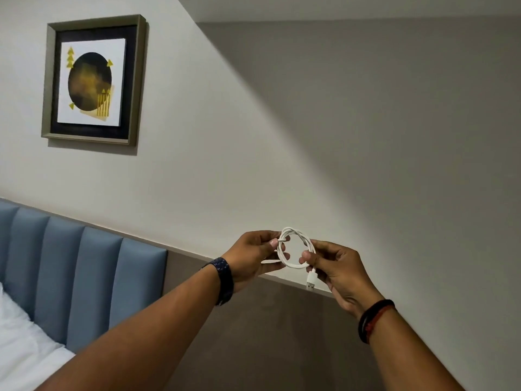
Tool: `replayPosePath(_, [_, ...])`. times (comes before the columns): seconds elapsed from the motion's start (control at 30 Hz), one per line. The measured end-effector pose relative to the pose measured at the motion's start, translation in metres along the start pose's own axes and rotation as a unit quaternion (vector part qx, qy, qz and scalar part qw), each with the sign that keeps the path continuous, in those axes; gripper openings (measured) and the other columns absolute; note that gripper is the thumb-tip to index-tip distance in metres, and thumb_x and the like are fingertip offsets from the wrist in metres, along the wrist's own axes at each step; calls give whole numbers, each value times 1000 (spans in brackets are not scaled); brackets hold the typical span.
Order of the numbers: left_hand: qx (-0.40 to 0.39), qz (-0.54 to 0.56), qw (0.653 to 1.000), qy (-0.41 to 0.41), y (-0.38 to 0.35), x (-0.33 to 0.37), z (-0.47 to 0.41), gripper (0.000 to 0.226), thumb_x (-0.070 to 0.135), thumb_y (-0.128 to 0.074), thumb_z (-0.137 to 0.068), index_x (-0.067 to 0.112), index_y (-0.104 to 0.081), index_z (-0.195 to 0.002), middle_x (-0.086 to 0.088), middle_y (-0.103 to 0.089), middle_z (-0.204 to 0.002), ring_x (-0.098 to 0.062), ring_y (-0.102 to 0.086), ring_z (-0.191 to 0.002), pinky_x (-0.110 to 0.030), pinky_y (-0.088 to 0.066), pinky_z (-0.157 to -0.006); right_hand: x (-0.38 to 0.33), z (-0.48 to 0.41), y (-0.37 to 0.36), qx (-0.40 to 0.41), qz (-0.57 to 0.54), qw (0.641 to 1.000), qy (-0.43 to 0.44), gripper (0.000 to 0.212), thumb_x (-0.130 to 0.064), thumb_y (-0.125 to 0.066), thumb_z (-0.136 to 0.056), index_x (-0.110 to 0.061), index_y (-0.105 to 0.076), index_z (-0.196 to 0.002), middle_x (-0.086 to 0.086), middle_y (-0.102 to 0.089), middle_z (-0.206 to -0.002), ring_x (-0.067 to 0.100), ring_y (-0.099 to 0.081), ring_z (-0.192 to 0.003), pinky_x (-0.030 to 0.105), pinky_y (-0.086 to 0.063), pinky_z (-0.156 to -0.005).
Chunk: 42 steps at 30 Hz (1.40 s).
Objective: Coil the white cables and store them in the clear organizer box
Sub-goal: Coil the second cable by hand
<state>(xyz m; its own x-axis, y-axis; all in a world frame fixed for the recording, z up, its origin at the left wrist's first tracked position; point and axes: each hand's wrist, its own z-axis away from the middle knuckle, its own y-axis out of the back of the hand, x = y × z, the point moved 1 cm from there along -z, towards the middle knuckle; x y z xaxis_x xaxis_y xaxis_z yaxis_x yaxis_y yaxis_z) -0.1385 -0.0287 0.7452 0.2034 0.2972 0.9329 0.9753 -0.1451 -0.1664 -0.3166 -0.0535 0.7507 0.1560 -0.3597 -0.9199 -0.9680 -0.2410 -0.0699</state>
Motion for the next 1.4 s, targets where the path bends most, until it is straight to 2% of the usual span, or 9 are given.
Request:
replayPosePath(0.3, [116, -57, 992, -13, -32, -1, 2, 34, 5, -36, -93, 8, -69, -103, -2, -48, -79, -18, -47, -77, -42, -52, -82, 8, 0, -1, 44, 17, 999, 2, 19, 2, -71, -77, 0, -72, -96, 17, -72, -73, 22, -62, -62, 26, -55, -61])
replayPosePath(0.53, [152, -100, 983, -31, -38, -6, -4, 44, 47, -34, -97, 11, -58, -93, 1, -46, -77, -15, -46, -73, -36, -49, -72, 4, 3, -5, 23, 18, 1000, -4, 19, 1, -73, -75, -3, -74, -94, 16, -74, -75, 25, -66, -69, 30, -55, -67])
replayPosePath(0.63, [164, -55, 985, -20, -37, -6, -8, 41, 43, -35, -98, 9, -56, -90, -1, -43, -74, -15, -42, -68, -34, -46, -67, -2, 7, -4, 6, 5, 1000, -6, 29, 0, -76, -71, -6, -71, -99, 19, -73, -77, 20, -65, -61, 28, -54, -64])
replayPosePath(0.77, [153, 5, 988, -3, -40, -5, -10, 37, 41, -36, -98, 14, -54, -80, 0, -37, -68, -14, -36, -63, -31, -42, -61, -6, 9, -2, 58, 45, 996, 49, 29, -3, -80, -67, -9, -66, -91, 16, -74, -75, 21, -66, -61, 32, -57, -66])
replayPosePath(0.9, [150, 54, 987, -1, -43, -3, -10, 38, 40, -36, -99, 14, -52, -76, 2, -32, -63, -14, -32, -58, -29, -38, -58, -8, 7, -6, 117, 116, 979, 121, 15, -5, -81, -66, -17, -75, -72, -1, -73, -72, 8, -68, -65, 16, -54, -65])
replayPosePath(1.07, [154, 65, 986, -12, -44, -3, -10, 38, 38, -34, -100, 14, -49, -74, 3, -32, -61, -13, -31, -54, -26, -36, -54, -8, 7, -16, 161, 234, 946, 153, 13, -12, -76, -76, -9, -77, -88, 6, -73, -89, 1, -61, -73, 2, -42, -61])
replayPosePath(1.13, [154, 63, 986, -19, -45, -5, -10, 38, 37, -34, -100, 14, -49, -74, 3, -32, -61, -12, -31, -55, -26, -35, -54, -8, 10, -24, 167, 255, 942, 140, 14, -14, -73, -80, -6, -76, -91, 9, -75, -88, 9, -65, -72, 10, -48, -64])
replayPosePath(1.23, [154, 43, 986, -39, -45, -6, -11, 38, 36, -33, -100, 14, -49, -74, 2, -31, -63, -13, -31, -57, -28, -34, -56, -11, 11, -33, 169, 249, 948, 107, 13, -14, -76, -76, -3, -75, -83, 15, -74, -82, 28, -68, -82, 34, -53, -77])
replayPosePath(1.4, [148, -89, 981, -90, -41, -7, -10, 38, 38, -32, -100, 12, -50, -78, 2, -40, -68, -15, -38, -63, -30, -37, -64, -10, 6, -30, 206, 136, 968, 46, 20, 1, -77, -69, -16, -66, -71, 3, -71, -71, 20, -70, -70, 41, -59, -79])
